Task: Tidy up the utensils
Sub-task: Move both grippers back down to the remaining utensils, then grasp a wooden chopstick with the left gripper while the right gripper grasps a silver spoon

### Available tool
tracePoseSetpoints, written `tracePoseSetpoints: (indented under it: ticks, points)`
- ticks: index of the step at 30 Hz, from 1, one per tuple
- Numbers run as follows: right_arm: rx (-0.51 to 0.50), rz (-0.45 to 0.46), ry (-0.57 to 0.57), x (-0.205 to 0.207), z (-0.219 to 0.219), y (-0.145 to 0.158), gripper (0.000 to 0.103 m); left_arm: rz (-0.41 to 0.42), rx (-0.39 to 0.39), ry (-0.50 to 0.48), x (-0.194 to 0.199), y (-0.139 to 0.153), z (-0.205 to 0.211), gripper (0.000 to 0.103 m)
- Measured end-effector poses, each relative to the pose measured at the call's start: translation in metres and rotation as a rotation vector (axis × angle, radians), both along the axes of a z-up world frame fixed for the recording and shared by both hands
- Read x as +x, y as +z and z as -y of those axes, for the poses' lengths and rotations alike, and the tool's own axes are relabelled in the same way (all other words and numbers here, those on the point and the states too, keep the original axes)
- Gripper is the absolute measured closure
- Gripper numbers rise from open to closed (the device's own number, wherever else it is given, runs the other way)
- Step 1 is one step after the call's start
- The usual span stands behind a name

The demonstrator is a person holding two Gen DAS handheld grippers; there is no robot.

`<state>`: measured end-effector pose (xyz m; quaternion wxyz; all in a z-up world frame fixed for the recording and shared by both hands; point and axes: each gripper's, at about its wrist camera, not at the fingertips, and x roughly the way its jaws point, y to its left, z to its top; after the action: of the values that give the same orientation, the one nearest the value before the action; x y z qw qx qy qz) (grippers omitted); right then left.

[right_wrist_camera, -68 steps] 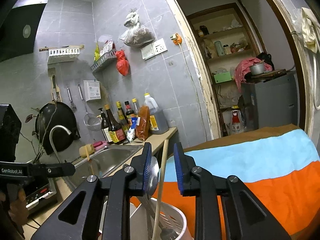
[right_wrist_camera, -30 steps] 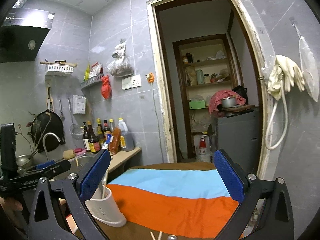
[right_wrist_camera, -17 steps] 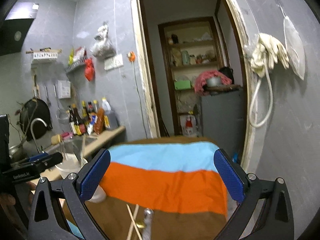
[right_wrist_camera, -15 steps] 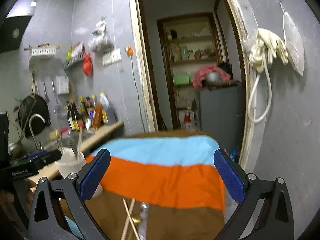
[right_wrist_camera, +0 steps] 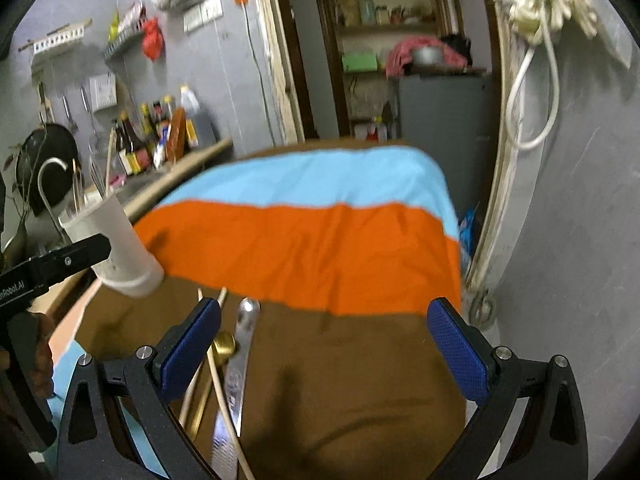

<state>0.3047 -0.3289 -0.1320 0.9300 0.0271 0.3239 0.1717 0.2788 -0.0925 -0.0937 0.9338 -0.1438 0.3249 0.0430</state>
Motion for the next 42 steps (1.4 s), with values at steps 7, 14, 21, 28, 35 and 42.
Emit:
tracePoseSetpoints:
  ticks: [7,14,21,28,35,42]
  points:
    - [-0.031,-0.094,0.057,0.009,-0.014,-0.034,0.026,-0.066,-0.123,-0.05,0.015,-0.027,0.002,0.012]
    - [-0.05,-0.133,0.092,0.006,-0.021,-0.043,0.037,-0.144,-0.2,-0.123,0.027,-0.049,0.013,0.053]
    - [-0.053,-0.138,0.103,0.0,-0.022,-0.042,0.053,-0.18,-0.281,-0.149,0.036,-0.06,0.021,0.061]
    - [-0.045,-0.143,0.1,-0.002,-0.021,-0.043,0.053,-0.244,-0.289,-0.112,0.055,-0.07,0.025,0.076]
    - [-0.043,-0.144,0.099,-0.001,-0.021,-0.044,0.053,-0.268,-0.255,-0.103,0.063,-0.07,0.028,0.091]
    - [-0.015,-0.157,0.1,0.001,-0.022,-0.044,0.053,-0.286,-0.245,-0.107,0.057,-0.065,0.018,0.098]
